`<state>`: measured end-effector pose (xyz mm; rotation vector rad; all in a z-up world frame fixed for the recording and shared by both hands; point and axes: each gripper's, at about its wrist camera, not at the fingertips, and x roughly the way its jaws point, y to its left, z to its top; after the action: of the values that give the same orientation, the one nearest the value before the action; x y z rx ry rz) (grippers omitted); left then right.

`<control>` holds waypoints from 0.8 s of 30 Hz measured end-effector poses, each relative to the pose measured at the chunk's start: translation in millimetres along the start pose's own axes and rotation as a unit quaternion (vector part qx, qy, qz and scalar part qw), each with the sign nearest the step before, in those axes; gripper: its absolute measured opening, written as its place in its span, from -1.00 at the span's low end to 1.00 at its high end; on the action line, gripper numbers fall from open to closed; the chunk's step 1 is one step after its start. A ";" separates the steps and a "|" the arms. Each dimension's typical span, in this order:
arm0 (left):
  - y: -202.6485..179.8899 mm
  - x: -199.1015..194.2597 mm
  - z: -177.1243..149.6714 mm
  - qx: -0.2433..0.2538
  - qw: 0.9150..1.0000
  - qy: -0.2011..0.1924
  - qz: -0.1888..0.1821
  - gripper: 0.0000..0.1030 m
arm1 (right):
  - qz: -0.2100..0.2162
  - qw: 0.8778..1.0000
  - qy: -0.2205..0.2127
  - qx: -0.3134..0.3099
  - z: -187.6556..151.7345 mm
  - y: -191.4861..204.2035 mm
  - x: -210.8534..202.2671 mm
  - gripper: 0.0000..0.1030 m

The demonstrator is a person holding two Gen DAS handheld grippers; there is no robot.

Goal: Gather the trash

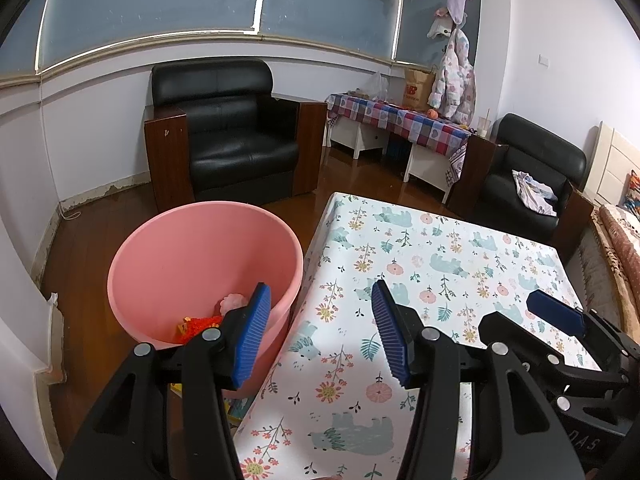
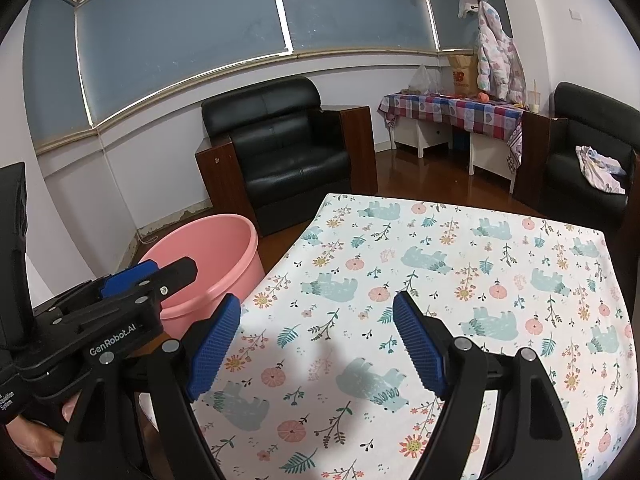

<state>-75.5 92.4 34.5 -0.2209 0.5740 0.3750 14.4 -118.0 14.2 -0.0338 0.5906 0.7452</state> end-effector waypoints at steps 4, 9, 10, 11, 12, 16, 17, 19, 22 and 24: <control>-0.1 0.6 -0.3 0.000 1.000 0.001 0.000 0.03 | -0.001 1.000 0.000 0.003 0.4 -2.3 1.8 0.50; -0.9 2.1 -1.2 0.001 1.000 0.002 0.001 0.03 | -0.001 1.000 -0.002 0.006 1.6 -3.7 0.3 0.50; -0.8 2.2 -1.3 0.002 1.000 0.002 0.001 0.03 | -0.001 1.000 -0.002 0.007 1.4 -4.3 0.0 0.50; -0.8 2.3 -1.4 0.002 1.000 0.003 0.001 0.03 | -0.001 1.000 -0.002 0.007 1.5 -4.3 0.0 0.50; -0.7 2.3 -1.5 0.002 1.000 0.003 0.001 0.03 | -0.001 1.000 -0.002 0.007 1.5 -4.8 -0.4 0.50; -1.3 3.7 -2.4 0.002 1.000 0.004 0.001 0.03 | -0.001 1.000 -0.001 0.009 1.6 -6.5 -0.6 0.50; -1.4 4.2 -2.9 0.002 1.000 0.005 0.002 0.03 | -0.001 1.000 -0.001 0.010 1.5 -7.4 -1.1 0.50; -3.3 6.9 -4.1 0.003 1.000 0.006 0.003 0.03 | -0.001 1.000 0.000 0.012 1.7 -8.5 -0.9 0.50; -4.2 9.6 -4.8 0.004 1.000 0.009 0.004 0.03 | -0.001 1.000 0.001 0.014 2.4 -10.4 0.0 0.50; -5.2 11.9 -4.8 0.004 1.000 0.011 0.005 0.03 | -0.001 1.000 0.002 0.016 3.0 -11.3 0.4 0.50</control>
<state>-66.6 89.6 24.4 -0.2142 0.5982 0.3791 23.4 -125.5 14.5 -0.0072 0.6062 0.7333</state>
